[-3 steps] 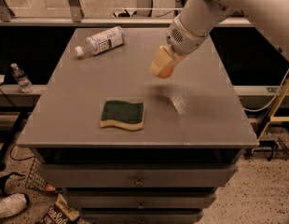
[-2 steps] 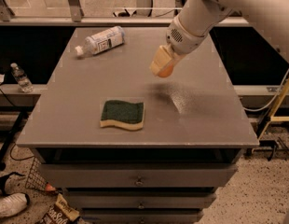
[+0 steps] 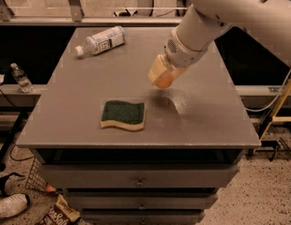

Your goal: Move orange near sponge

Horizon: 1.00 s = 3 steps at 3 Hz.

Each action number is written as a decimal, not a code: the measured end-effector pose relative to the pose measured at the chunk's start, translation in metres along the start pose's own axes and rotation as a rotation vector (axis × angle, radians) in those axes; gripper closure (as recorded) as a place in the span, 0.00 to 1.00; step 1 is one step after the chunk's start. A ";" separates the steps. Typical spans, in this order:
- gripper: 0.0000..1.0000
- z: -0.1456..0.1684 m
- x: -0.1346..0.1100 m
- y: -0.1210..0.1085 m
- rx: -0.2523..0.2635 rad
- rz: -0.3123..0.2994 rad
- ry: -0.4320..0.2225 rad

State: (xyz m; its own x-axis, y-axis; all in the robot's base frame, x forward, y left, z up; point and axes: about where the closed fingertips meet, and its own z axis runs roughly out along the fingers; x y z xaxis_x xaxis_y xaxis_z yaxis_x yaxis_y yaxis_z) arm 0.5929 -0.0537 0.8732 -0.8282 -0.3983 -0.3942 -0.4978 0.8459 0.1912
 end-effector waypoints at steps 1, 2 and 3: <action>1.00 0.021 0.020 0.025 0.003 0.104 0.063; 1.00 0.039 0.027 0.048 0.009 0.134 0.133; 1.00 0.048 0.029 0.061 0.011 0.138 0.164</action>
Offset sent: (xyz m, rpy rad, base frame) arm -0.0520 0.0688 -0.0543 -0.0779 0.2407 -0.1211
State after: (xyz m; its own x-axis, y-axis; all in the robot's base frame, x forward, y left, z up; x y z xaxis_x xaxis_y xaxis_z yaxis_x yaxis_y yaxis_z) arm 0.5508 0.0037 0.8301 -0.9194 -0.3306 -0.2132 -0.3752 0.8996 0.2233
